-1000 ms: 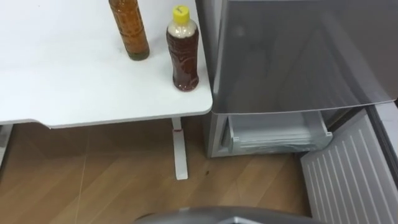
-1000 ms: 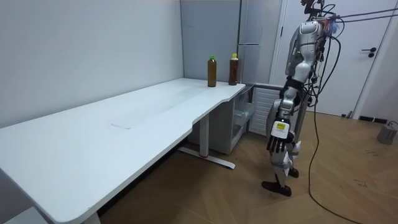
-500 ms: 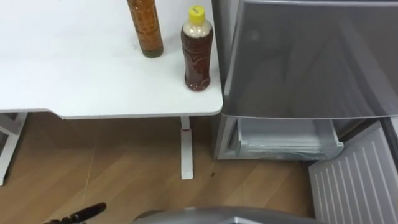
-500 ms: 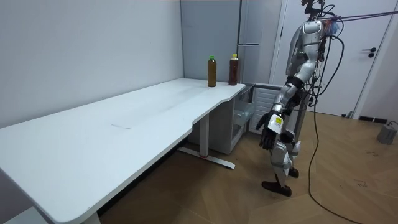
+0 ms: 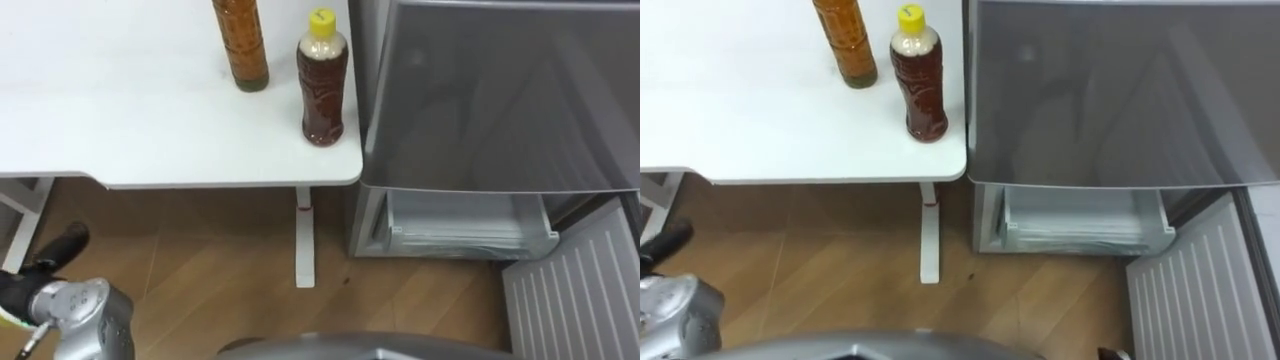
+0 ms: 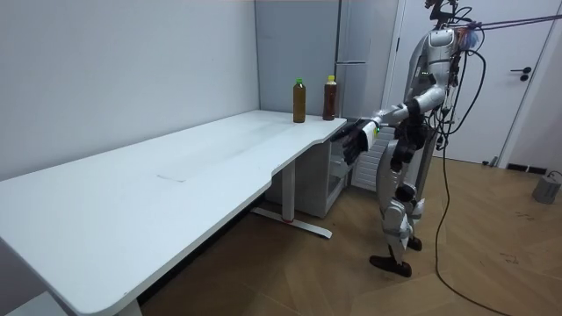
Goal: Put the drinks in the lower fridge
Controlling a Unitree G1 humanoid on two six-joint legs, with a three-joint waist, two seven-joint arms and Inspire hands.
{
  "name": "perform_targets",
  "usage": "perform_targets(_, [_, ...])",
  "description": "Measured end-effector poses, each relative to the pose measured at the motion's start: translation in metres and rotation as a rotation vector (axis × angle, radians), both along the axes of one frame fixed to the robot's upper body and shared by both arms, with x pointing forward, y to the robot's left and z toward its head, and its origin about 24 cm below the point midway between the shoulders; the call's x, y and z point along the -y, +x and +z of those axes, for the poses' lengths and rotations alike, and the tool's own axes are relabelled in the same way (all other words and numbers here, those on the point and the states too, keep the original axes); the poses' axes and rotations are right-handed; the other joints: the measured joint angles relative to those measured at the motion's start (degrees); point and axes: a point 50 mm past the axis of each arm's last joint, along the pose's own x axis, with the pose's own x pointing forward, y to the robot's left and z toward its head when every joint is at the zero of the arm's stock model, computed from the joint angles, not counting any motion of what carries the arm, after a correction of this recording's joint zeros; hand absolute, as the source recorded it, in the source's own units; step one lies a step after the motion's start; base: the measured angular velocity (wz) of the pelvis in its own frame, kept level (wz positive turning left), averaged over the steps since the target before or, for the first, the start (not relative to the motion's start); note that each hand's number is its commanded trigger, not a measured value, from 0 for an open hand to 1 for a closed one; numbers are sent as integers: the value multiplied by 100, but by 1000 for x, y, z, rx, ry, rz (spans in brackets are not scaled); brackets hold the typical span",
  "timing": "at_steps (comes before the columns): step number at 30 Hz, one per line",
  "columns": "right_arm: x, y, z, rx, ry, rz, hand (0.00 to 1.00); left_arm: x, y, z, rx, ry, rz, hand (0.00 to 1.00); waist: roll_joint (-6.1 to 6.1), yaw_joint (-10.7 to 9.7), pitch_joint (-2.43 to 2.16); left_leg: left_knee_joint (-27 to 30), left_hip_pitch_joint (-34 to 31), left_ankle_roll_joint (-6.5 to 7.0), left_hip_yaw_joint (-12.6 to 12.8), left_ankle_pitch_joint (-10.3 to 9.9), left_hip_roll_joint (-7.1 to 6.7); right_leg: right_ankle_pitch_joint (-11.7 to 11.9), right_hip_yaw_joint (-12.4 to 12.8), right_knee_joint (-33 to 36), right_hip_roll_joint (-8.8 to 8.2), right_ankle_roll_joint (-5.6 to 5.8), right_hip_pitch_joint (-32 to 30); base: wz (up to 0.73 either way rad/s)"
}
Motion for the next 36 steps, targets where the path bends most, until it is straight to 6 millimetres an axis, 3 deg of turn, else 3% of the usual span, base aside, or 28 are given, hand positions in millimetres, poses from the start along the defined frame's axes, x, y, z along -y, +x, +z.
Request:
perform_targets(4, [0,-3,0,-3,6,-3,0,-7,12,38,151,133,-15,0,9,35,1,2,17,2,-3,1,-8,0,21,-13,-3,0,-7,0])
perform_targets(8, [0,-9,0,-11,10,-12,0,-5,18,59,208,224,-47,0,16,26,4,-4,18,2,-13,0,-7,0,9,-14,-4,0,-13,0])
perform_targets(13, [1,-10,0,-13,15,-24,0,2,30,92,265,418,-121,0,59,-96,10,-33,-13,1,-90,0,-14,0,-29,-7,2,0,-7,5])
perform_targets(22, [3,-10,0,-23,23,-22,0,25,45,147,397,666,-317,0,94,-101,22,7,-48,1,-118,0,-17,0,-27,-11,4,0,-18,0])
perform_targets(31, [4,-7,0,-36,51,-12,0,50,54,170,504,687,-544,0,75,-122,50,-2,-47,1,-76,1,-15,0,-25,-11,5,0,-28,0])
perform_targets(33, [4,-4,0,-32,52,-5,0,53,55,175,533,678,-591,0,58,-136,31,-2,-19,2,-60,1,-14,0,6,-11,5,0,-33,-5])
perform_targets(36, [5,-3,0,-38,51,2,0,61,62,183,574,656,-675,0,30,-176,65,4,-14,3,-79,2,-16,0,17,-12,3,0,-28,0])
